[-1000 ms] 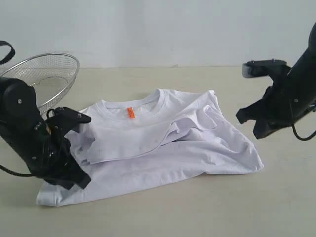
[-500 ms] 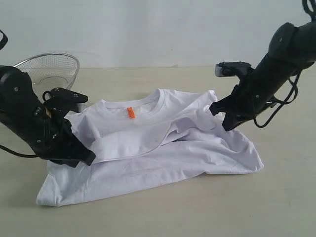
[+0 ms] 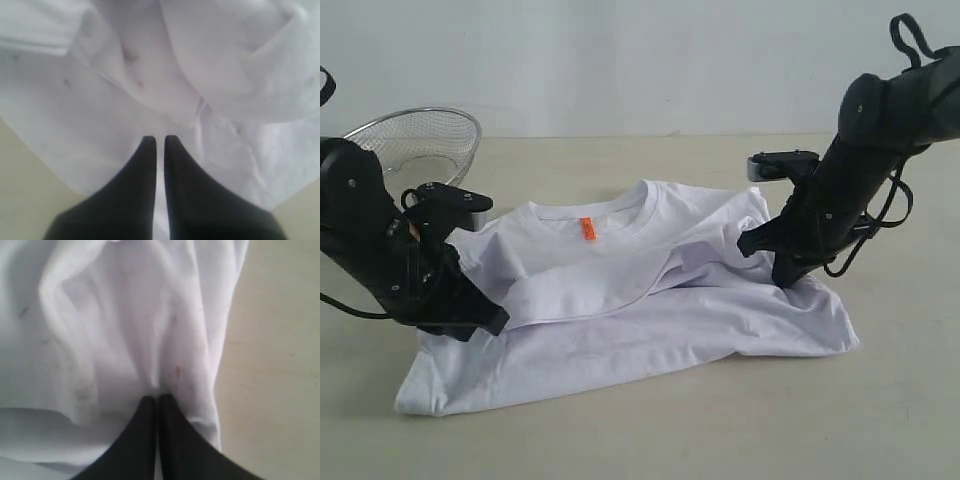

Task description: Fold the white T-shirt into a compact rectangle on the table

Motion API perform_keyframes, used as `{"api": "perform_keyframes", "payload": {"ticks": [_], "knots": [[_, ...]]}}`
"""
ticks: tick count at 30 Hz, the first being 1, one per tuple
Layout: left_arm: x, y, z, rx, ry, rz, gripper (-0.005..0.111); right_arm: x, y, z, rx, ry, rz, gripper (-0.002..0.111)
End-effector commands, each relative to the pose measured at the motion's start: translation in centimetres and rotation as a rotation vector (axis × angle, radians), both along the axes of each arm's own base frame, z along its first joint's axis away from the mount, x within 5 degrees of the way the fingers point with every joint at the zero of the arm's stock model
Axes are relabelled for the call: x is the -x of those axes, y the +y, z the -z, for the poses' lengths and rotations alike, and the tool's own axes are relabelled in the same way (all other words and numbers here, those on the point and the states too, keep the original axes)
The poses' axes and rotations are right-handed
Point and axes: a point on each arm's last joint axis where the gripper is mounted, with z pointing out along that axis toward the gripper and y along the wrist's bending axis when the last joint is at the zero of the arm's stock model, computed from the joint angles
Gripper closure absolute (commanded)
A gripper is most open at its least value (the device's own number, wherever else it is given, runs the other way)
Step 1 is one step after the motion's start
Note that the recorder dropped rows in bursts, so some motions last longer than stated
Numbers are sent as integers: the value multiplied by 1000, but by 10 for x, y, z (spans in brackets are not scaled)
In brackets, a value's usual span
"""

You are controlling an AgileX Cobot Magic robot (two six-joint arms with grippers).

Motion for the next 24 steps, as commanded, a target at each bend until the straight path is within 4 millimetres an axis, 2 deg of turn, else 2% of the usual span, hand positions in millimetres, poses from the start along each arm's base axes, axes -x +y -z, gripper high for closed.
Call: {"api": "perform_keyframes", "payload": {"ticks": [1, 10, 16, 24], "knots": [[0, 0, 0, 3, 6, -13, 102, 35, -11, 26, 83, 174, -32, 109], [8, 2, 5, -8, 58, -13, 102, 77, -20, 9, 160, 188, 9, 109], [18, 5, 16, 2, 74, -39, 102, 110, -22, 26, 166, 259, 30, 109], [33, 7, 24, 3, 153, -60, 102, 116, -25, 28, 201, 261, 54, 109]]}}
